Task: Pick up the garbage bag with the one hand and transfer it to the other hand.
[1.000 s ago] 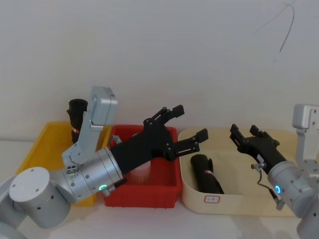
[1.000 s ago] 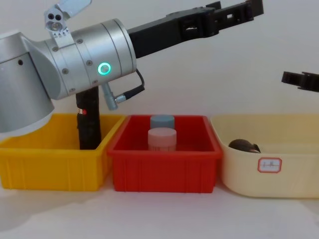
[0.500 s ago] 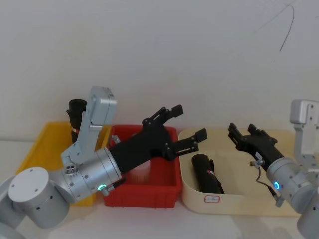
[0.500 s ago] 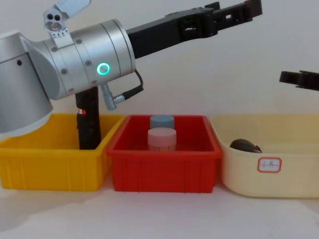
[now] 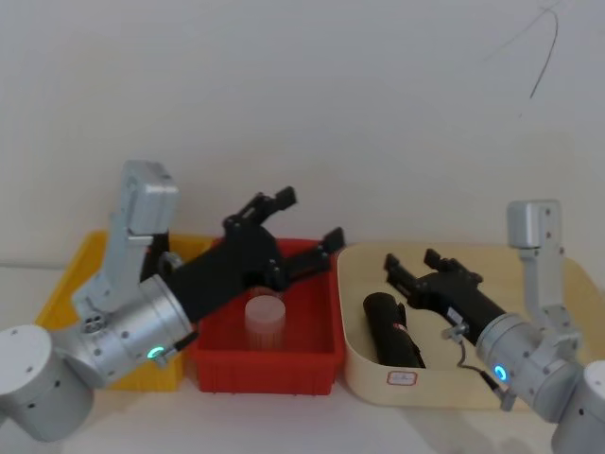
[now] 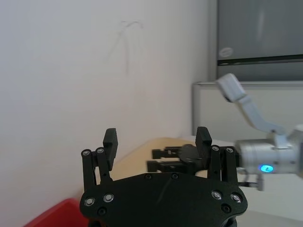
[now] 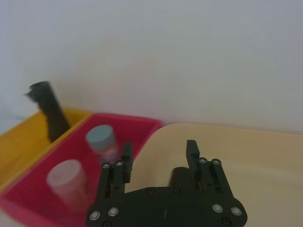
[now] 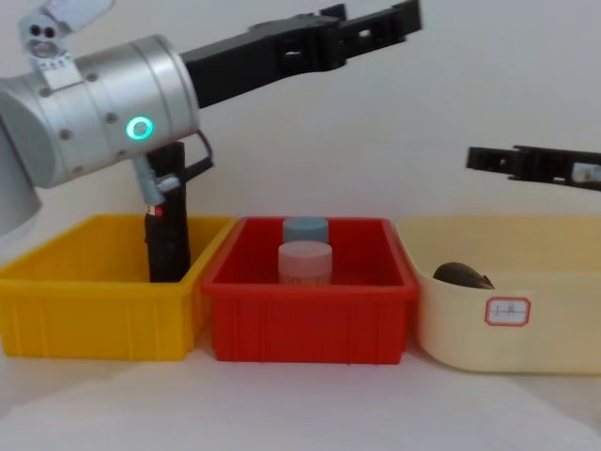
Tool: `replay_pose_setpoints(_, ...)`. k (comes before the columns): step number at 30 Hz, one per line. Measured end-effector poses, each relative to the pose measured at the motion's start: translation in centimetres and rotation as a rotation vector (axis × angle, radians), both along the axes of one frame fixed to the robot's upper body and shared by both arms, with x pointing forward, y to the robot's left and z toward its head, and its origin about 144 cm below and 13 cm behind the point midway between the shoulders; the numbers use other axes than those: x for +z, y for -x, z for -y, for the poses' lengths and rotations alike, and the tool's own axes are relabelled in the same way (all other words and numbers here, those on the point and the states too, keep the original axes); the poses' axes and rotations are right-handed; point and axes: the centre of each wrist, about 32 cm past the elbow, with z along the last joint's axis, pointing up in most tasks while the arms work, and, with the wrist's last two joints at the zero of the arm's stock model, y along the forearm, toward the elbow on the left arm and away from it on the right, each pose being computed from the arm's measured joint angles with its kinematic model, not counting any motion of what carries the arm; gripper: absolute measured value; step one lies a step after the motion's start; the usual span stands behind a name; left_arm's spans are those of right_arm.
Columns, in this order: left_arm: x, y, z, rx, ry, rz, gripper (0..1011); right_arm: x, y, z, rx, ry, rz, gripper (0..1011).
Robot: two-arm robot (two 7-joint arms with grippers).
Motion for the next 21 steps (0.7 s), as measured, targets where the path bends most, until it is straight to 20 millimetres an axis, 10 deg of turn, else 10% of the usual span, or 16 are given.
replay_pose_setpoints(12,-0.1,1.1,-3.7,0.175,0.000,0.010,1000,-0.2,0.6,-1.8,0.127,0.030,0.001,999)
replay_pose_setpoints(21,-0.2,1.9,-6.2,0.294,0.000,0.015,1000,0.0,0.4,-3.3,0.227,0.049,0.016,1000)
